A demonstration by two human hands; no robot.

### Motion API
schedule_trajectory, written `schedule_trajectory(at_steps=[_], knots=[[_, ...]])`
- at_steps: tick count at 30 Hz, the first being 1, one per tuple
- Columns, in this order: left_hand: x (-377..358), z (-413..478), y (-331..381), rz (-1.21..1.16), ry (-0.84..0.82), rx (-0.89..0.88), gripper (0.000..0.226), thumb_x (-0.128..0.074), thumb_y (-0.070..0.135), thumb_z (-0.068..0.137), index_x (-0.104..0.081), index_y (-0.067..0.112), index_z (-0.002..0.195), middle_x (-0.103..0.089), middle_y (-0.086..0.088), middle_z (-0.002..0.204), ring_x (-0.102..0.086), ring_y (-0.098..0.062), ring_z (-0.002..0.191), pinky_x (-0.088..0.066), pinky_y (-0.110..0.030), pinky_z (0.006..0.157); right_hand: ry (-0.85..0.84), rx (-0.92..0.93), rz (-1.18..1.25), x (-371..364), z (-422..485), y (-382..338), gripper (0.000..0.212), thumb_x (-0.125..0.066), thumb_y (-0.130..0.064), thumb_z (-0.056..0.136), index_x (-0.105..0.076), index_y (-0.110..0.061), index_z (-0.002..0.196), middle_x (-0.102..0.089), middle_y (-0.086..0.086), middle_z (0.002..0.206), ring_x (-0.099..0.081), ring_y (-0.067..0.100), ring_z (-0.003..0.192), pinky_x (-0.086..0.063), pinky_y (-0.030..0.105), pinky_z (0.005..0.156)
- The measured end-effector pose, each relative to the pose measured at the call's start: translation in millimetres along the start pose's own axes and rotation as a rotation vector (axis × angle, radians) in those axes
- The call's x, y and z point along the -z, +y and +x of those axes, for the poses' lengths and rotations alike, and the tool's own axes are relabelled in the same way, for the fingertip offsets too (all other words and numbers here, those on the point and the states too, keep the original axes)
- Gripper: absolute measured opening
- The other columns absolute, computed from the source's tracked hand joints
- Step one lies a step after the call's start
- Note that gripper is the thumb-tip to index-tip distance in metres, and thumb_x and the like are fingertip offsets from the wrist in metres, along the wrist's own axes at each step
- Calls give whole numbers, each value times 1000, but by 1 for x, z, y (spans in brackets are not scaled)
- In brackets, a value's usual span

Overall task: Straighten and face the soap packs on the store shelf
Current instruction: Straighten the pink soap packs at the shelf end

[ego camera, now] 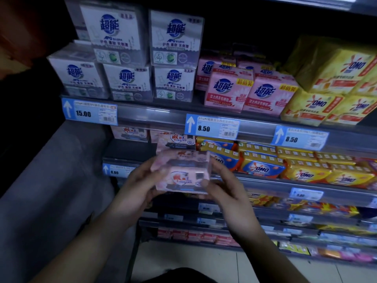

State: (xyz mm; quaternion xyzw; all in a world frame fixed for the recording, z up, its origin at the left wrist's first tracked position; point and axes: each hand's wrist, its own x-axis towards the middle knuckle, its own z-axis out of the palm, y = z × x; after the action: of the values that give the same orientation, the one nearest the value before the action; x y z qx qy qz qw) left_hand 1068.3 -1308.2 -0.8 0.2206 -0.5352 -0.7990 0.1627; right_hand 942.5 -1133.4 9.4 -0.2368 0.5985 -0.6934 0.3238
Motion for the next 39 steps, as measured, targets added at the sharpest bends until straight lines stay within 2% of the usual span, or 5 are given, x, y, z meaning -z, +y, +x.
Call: schedule_trajectory(at_steps=[9,16,19,33,39], knots=[[-22,-14,8,423,117,-474,75,-95,26,55,-61,30,121,-67,11,104,-58,-10,64,-50,-18,68,121,-323,563,-8,13,30,49,-53,-12,79,-58,1,126,-75,19,106,-75,30,90,-60,43,77],[10,-13,-3,311,161,-380,55,-84,17,73,-65,25,124,-62,4,78,-57,-10,70,-45,-22,70,105,-105,118,-14,8,26,22,-52,-8,104,-67,-23,108,-77,4,105,-75,21,103,-60,29,83],[26,-11,-10,235,239,-364,51,-69,7,81,-63,20,130,-73,-2,116,-64,-21,93,-51,-35,85,47,11,-138,-25,13,22,16,-64,-11,99,-67,-26,103,-78,-5,103,-72,13,105,-57,21,85],[102,16,-4,244,665,-340,40,-52,-11,97,-65,6,131,-76,-3,110,-71,-1,94,-58,-23,88,-133,-29,-443,-131,78,29,52,-65,-18,97,-52,-18,148,-45,2,126,-51,9,109,-34,10,93],[108,29,0,435,669,-392,41,-58,-3,97,-64,14,134,-72,-3,126,-65,-18,123,-48,-50,109,-132,-41,-473,-142,94,32,57,-64,-22,97,-47,-22,151,-42,-5,127,-49,-16,93,-34,-7,74]])
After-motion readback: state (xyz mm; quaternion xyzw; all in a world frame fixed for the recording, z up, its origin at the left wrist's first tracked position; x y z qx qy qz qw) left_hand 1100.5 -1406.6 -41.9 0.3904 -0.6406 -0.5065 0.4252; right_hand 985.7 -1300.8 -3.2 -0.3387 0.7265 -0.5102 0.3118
